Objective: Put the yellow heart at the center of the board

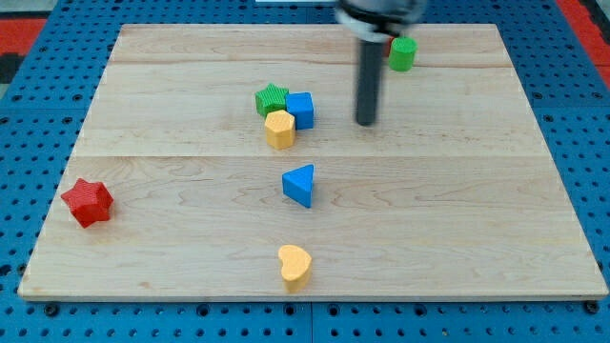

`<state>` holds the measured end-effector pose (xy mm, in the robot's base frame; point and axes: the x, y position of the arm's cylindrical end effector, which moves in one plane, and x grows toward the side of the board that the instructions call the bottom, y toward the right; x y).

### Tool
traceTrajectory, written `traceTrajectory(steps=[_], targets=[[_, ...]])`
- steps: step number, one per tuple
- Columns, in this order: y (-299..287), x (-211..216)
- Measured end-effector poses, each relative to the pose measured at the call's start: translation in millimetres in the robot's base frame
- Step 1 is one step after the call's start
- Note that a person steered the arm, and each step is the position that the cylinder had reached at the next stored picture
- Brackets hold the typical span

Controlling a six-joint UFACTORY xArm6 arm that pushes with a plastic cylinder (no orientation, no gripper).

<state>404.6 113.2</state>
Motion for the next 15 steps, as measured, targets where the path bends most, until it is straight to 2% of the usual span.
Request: traceTrajectory(steps=[1, 2, 3, 4, 5, 6, 7, 9, 10, 11, 12, 13, 14, 15], targets=[[21.0, 106.8], [-65.7, 141.4], [-134.2, 104.1], [-154.1, 53.5], [-154.1, 65.9], [-153.6, 102.9], [-97.7, 106.5], [-101.3, 21.7], [-99.7, -2.4], [-18.6, 37.3], [-5.8, 141.6], [-41.3, 213.0], [-72.0, 213.5], [-161.6, 191.3]])
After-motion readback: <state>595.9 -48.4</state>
